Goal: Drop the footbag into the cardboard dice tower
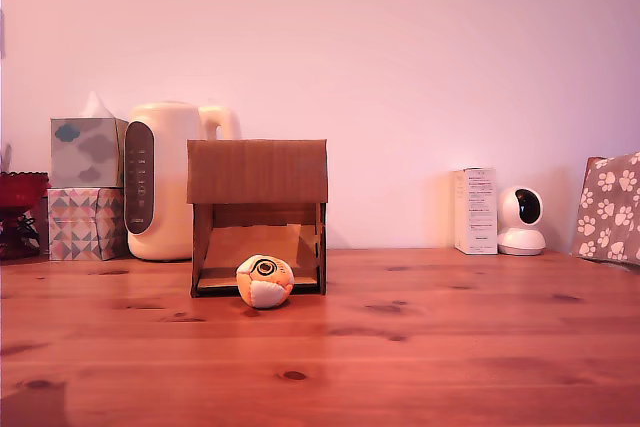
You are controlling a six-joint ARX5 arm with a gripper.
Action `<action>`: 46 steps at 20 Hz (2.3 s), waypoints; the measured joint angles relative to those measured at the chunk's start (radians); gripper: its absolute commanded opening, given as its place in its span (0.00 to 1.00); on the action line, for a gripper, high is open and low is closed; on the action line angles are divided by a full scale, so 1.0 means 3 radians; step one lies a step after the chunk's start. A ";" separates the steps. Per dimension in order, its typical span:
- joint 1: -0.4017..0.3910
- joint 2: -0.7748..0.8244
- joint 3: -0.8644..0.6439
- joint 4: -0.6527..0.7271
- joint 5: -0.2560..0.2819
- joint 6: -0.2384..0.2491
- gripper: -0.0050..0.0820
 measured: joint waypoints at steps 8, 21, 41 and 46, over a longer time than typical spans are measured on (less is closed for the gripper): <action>0.0000 0.0000 0.0000 0.0000 0.0010 0.0000 0.03; -0.0039 0.0136 0.0487 0.0694 0.0712 -0.0643 0.03; -0.1638 0.3979 0.0718 0.3061 0.0435 -0.0646 0.03; -0.1638 0.4631 0.1172 0.3207 0.0348 -0.0646 0.08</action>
